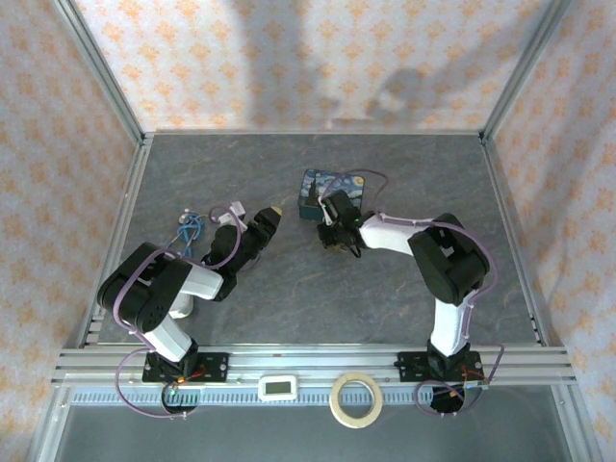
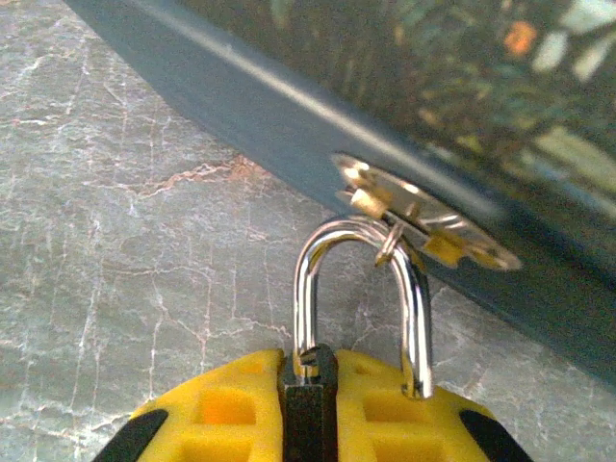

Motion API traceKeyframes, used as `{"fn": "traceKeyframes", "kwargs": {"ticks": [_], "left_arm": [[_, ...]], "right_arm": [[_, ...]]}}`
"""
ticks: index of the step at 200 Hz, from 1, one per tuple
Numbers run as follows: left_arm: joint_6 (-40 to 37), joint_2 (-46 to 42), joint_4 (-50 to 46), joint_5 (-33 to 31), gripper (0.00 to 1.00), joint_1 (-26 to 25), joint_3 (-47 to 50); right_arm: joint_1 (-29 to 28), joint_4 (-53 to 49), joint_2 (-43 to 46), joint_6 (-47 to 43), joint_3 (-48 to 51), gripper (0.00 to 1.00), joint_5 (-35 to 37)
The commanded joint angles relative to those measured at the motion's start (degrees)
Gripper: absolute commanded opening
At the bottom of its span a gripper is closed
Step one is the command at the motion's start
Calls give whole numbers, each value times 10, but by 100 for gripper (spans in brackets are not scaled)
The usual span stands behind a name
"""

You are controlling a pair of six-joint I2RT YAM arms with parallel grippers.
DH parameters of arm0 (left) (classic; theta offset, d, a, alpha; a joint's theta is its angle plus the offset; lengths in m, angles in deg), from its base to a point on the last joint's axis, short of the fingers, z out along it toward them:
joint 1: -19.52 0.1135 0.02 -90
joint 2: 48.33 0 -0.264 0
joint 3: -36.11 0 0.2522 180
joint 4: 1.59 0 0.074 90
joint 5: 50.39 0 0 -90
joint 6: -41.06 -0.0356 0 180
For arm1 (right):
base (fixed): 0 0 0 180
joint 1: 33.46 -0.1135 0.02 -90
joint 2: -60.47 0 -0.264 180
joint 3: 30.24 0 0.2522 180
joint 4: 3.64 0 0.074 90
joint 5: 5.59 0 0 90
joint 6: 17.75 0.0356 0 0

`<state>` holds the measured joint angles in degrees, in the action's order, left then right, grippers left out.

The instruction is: Unlock a padlock with a key

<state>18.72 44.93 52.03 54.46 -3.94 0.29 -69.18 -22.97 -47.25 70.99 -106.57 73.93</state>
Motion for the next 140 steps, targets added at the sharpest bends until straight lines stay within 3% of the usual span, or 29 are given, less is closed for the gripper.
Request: {"fn": "traceKeyframes", "kwargs": {"ticks": [1,20,41,72,107,140], "left_arm": [[-7,-1,32,17,56,5,8],[-17,-1,28,23,56,5,6],[-31,6,19,37,55,4,-5],[-43,23,9,59,55,1,-22],[-26,58,40,73,55,-10,-30],[11,112,99,67,50,-42,-43]], "right_arm": [[6,-23,20,-47,7,6,-37],[6,-51,7,-88,-9,0,-19],[10,-75,-5,-148,-22,0,3],[12,-21,27,-245,12,0,24],[26,8,45,-331,6,0,-1],[35,-5,27,-359,-27,0,-31]]}}
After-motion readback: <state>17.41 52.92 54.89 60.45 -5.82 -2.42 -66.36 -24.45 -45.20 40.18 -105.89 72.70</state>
